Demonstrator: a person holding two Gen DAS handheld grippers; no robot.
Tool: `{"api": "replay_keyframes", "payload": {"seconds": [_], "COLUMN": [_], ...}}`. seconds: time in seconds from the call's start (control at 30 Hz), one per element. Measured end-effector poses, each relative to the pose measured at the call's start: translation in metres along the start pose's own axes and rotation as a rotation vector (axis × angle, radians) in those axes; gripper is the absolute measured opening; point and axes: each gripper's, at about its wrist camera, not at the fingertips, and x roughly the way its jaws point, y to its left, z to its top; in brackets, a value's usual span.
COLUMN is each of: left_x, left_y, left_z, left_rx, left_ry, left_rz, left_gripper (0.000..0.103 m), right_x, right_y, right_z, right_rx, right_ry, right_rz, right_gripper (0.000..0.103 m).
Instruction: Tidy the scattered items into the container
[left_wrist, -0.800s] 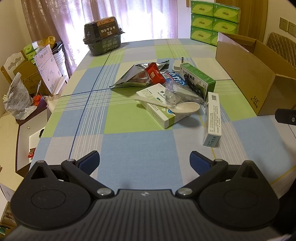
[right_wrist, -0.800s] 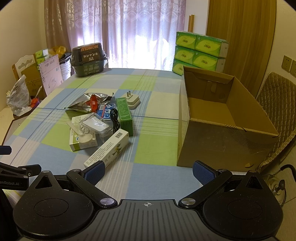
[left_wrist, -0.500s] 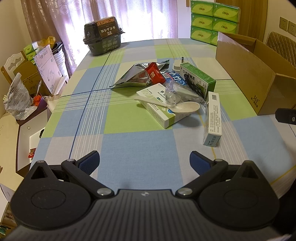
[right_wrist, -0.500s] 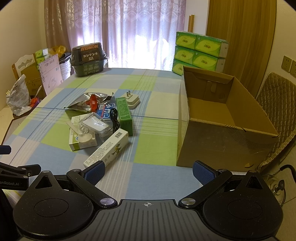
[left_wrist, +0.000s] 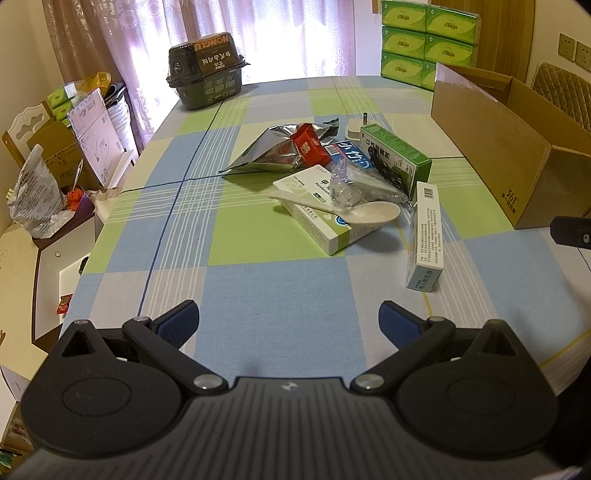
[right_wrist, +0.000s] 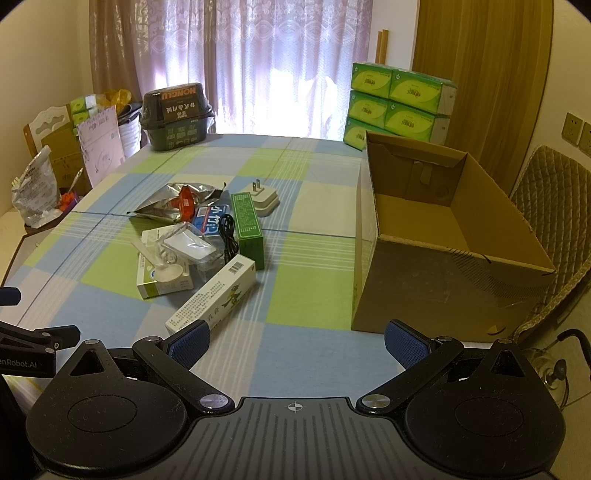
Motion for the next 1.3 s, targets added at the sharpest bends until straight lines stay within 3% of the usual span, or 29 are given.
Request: {"api": "replay_keyframes", "payload": {"seconds": [1.0, 1.3], "left_x": [-0.001, -0.011], "left_y": [0.000, 0.002], "left_z": [0.000, 0.010], "left_rx": [0.005, -0.018], "left_ry": [-0.005, -0.017], "left_rz": [0.000, -0.073], "left_gripper": [0.102, 0.102], "right_x": [0.003, -0.005], "right_y": [-0.002, -0.002], "right_z": [0.001, 0.007], "right_rx": [0.003, 0.009], "right_ry": [-0.001, -0.006], "right_rz": [0.014, 0.030], "right_gripper": [0.103, 0.103]}}
